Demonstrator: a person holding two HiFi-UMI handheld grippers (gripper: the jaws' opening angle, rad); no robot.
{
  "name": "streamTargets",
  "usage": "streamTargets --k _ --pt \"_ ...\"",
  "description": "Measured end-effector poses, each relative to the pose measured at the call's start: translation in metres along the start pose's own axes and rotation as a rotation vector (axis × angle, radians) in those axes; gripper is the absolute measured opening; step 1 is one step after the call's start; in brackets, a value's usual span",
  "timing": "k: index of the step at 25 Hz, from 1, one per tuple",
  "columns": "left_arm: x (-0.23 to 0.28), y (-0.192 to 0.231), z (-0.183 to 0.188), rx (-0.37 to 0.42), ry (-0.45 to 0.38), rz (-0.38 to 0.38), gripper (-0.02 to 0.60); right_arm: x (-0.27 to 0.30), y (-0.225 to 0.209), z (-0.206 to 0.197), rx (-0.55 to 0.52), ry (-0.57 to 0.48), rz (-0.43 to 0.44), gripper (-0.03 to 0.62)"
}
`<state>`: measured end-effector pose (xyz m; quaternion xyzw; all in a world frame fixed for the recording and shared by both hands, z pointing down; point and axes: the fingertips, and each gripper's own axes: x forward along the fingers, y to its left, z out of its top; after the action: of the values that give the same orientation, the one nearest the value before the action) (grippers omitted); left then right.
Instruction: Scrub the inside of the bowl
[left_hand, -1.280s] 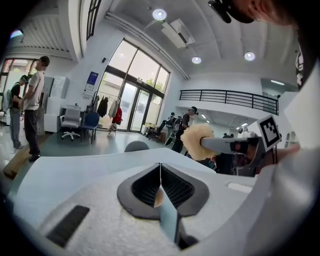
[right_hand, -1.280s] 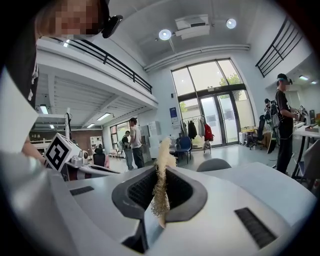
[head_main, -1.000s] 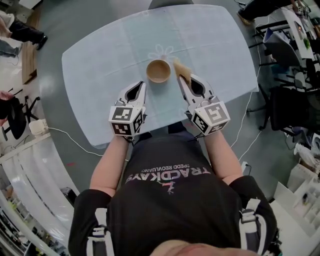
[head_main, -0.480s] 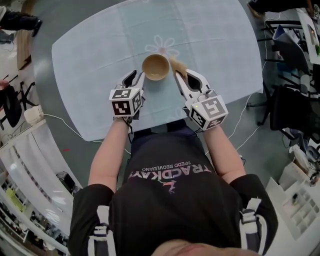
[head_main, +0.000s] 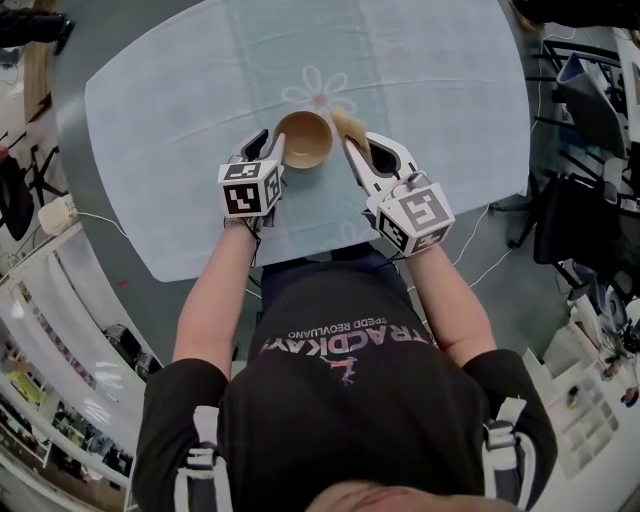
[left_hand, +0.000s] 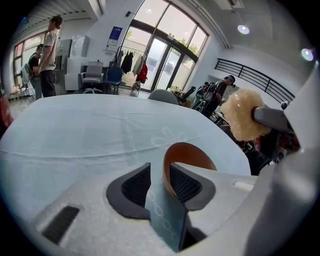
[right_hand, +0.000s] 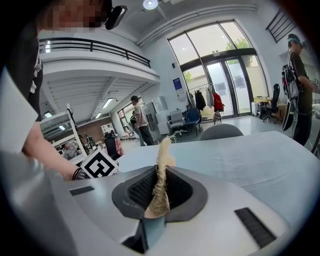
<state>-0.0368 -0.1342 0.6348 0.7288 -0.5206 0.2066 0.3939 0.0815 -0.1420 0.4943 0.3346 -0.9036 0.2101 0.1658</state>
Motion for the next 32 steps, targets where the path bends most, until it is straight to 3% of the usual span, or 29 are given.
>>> streamTargets --k 3,7,12,20,25,32 --pt "0.011 0.0 -0.003 -0.006 0.024 0.0 0.12 0.006 -0.008 -0.004 0.004 0.016 0.008 0.032" --pt "0.018 -0.002 0.0 0.001 0.025 0.001 0.034 0.013 -0.013 -0.005 0.011 0.025 0.016 0.032" --pt "0.014 -0.008 0.012 0.0 -0.004 0.0 0.028 0.017 -0.011 -0.006 0.017 0.043 0.026 0.032" --pt "-0.013 -0.02 0.041 0.06 -0.089 -0.013 0.026 0.031 0.018 -0.009 -0.004 0.102 0.061 0.032" --pt "-0.044 -0.034 0.058 0.177 -0.162 -0.005 0.026 0.035 0.046 -0.014 -0.025 0.157 0.092 0.032" --pt "-0.088 -0.056 0.068 0.479 -0.242 0.035 0.026 0.038 0.073 -0.018 -0.018 0.226 0.056 0.032"
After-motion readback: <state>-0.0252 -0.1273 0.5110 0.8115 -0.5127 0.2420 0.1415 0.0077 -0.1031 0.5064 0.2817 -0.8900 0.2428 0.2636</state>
